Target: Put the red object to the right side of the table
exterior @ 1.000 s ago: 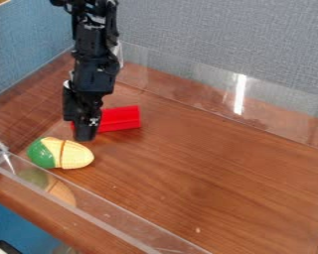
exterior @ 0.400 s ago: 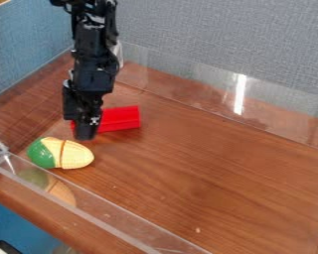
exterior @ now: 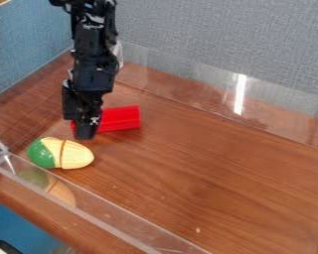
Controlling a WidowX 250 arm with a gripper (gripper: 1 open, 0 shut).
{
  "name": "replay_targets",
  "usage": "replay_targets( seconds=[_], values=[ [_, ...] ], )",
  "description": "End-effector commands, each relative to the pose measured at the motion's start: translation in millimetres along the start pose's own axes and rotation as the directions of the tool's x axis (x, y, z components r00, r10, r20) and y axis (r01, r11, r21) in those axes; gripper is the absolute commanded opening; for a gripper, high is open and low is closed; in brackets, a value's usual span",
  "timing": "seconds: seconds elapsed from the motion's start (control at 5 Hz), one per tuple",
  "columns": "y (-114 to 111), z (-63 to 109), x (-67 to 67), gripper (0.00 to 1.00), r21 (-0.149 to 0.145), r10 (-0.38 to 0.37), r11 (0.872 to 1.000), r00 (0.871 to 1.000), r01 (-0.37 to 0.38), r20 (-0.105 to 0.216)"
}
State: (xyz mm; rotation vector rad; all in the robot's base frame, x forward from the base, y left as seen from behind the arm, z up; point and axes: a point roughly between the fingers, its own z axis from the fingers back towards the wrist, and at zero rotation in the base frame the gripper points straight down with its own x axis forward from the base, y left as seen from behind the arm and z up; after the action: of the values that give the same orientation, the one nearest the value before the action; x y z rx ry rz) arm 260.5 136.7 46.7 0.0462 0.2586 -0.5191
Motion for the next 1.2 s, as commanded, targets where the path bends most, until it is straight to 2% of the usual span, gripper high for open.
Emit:
replay_targets(
  seconds=[0.0,0.2,1.0],
  values=[
    [10,11.4,-1.1,1.0,0.038,0.024,0.999,0.999,-0.025,0.031],
    [11,7.7,3.2,0.0,0.039,0.013,0.999,0.999,-0.014,0.032],
    [9,24.8,3.5,0.0,0.073,-0.009,0.997,0.997,0.004,0.072]
  ],
)
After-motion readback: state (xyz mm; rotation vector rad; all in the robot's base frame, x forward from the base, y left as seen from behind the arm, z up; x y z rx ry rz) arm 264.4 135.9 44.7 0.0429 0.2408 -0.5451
